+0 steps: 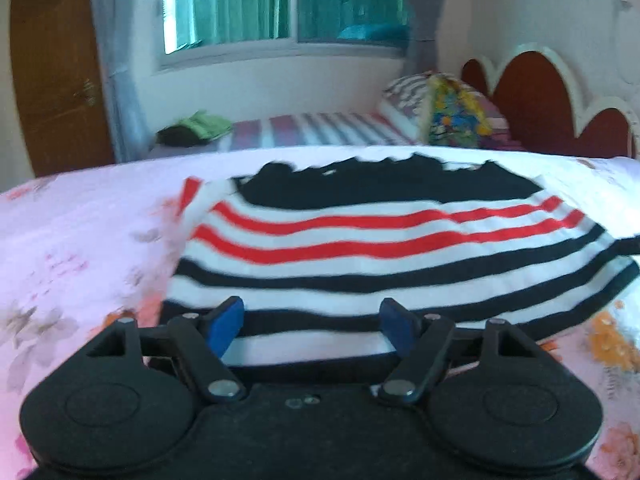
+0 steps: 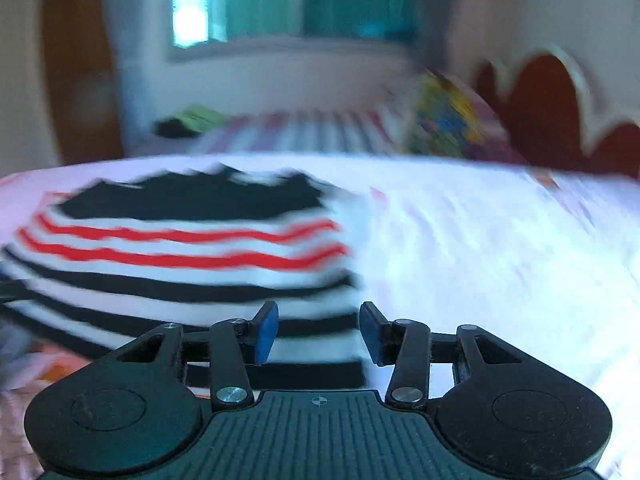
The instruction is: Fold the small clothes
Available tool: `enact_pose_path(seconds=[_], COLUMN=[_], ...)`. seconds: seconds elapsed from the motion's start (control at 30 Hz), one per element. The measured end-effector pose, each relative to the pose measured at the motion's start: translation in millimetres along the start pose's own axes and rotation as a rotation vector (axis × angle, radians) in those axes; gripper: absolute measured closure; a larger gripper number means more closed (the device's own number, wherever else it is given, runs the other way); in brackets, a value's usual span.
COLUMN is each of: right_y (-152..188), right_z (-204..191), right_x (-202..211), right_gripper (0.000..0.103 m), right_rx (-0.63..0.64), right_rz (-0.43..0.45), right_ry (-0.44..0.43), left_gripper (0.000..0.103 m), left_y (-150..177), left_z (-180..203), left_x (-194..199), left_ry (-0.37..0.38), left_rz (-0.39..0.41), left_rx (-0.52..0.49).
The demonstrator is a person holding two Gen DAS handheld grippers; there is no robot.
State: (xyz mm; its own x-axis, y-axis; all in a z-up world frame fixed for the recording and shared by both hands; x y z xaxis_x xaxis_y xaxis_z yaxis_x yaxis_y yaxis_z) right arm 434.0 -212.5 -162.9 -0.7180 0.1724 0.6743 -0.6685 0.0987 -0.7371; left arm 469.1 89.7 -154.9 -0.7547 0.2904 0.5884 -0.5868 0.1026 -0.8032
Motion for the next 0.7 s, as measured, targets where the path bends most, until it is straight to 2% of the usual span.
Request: enact_pose_path(seconds=[0.1,0.13,0.17,0.2,0.37,0.43,0.47,0.53,0.57,0.63,0.7], right_y=[6.2,8.9,11.5,13.7,31.8,33.7,32.6,27.9,24.7,21.5,23.2], right_z=[8.3,9.3,10.1,10.5,14.4,17.1,19.8,21.2,17.3,0.2,-28.4], right_x=[-9.8,-9.7,-8.2,-7.3,1.5,4.4,5.5,20.8,27.3,31.2,27.7], right_gripper=[0.059,0.062,0.086,0.095,0.098,0.097,0.095,0.081,0.08,0.08,0.08], right_rx=[-0.041,-0.047,-0.052,-0.045,0.003,-0.021,-0.045,-0.08,-0.066,-0.032,0.013], right_rz=[-0.046,-0.05,-0.051,-0.055,-0.056,-0.044,-0.03,0.038,0.069,0.074,0.056], right_ry=[-0.051,-0.074,-0.09,-0.074,-0.058,-0.049,-0.033,0.011,0.015,-0.041,-0.136], left_gripper=[0.029,0.029,0.029,0.029,0.028,0.027,0.029,0.029,0.029,0.029,0.029], left_y=[3.5,5.1,4.5,4.3,8.2,9.1,7.2,2.5,-0.1,-3.0,-2.3], left_z=[-8.7,-10.9,-12.7,-13.5,-14.8,-16.6,-15.4,-5.6,1.7,20.7,48.6], left_x=[-5.4,-5.3,-4.7,-4.1,-5.7,-4.9,-3.2,5.5,9.2,7.3,-5.1], left_ry=[0.007,0.013,0.018,0.019,0.025,0.024,0.011,-0.024,-0.014,0.05,0.108], left_rz=[-0.037,-0.035,-0.033,-0.034,-0.04,-0.04,-0.042,-0.013,0.008,0.015,-0.003], left_rx=[0.03,0.042,0.053,0.057,0.044,0.037,0.029,-0.015,-0.026,-0.013,-0.044])
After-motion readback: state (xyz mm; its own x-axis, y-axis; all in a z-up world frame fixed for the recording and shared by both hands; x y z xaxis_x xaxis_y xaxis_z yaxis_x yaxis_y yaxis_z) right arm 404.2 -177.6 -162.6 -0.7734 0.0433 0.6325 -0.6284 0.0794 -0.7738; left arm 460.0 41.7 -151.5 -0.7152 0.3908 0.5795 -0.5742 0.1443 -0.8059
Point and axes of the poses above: each gripper's, at about its wrist camera, not at the fingertips, and x roughly against the way its jaws point, z to its right, y to its underside, the point moved 1 cm from there along -x, roughly the way its jaws point, and after that the axes turned 10 degrees about y, right-handed, at the moved point
